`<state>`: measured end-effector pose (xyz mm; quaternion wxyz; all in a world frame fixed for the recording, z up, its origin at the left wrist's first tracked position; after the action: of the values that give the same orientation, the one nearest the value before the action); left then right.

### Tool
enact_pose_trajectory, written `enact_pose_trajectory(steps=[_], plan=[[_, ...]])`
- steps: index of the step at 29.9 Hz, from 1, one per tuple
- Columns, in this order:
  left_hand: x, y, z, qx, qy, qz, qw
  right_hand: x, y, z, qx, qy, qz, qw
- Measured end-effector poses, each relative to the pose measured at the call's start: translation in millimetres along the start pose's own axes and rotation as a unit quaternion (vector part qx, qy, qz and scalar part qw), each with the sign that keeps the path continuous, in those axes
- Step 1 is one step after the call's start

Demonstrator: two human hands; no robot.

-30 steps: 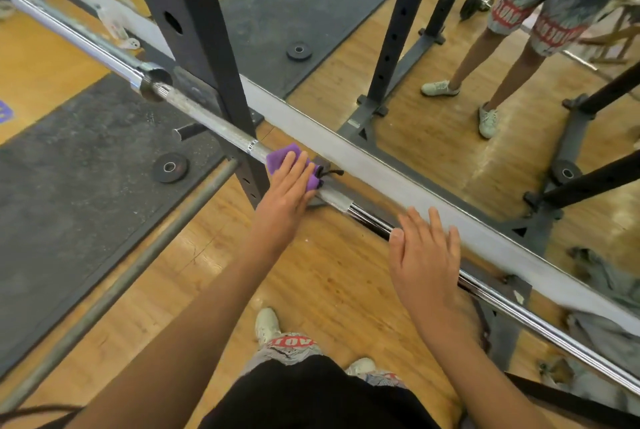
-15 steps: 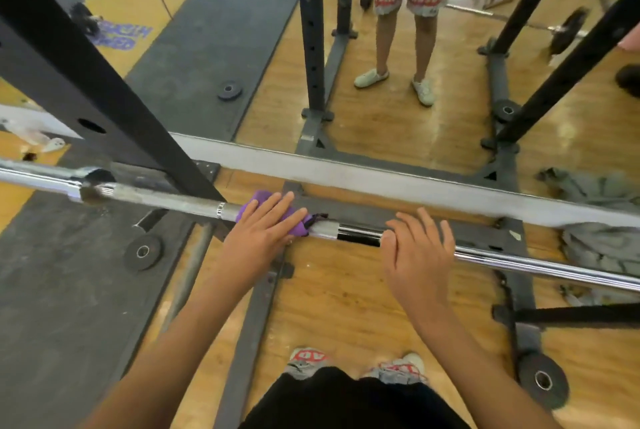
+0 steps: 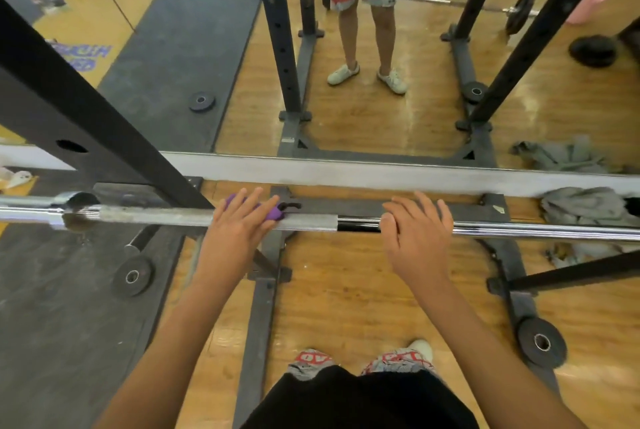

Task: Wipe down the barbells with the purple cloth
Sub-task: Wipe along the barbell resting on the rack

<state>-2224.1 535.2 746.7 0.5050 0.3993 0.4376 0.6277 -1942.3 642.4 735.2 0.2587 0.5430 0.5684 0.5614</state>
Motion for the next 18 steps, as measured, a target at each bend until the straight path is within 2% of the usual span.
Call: enact_pose_trajectory(steps=[6, 10, 14, 18], plan=[[7.7, -27.7, 43.9, -0.008, -0.029, -0.008, 1.000, -0.5, -0.4, -0.3, 0.003, -0.001, -0.004, 1.000], [0.2, -23.2, 33.6, 0.009, -0.055, 0.012, 0.998, -1.1, -2.2, 0.1, -0.004, -0.002, -0.003, 1.000], [-10.2, -5.8, 15.7, -0.020, -0.025, 0.055, 0.998, -5.3, -2.6, 0.0, 0.005, 0.005, 0.015, 1.000], [-5.4, -14.6, 43.3, -0.065, 0.005, 0.076, 0.995, -9.3, -2.6, -0.8, 0.005, 0.008, 0.041, 0.999]])
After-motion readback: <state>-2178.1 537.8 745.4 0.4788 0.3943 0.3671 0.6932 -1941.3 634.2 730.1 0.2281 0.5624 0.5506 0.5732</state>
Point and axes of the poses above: each hand's wrist, its own x-axis towards the middle knuckle, its own y-axis out of the back of the hand, z = x × y, the point moved 5 cm from there along x, towards the middle knuckle, and after that the axes turned 6 degrees about -x, right-handed, at the moved point
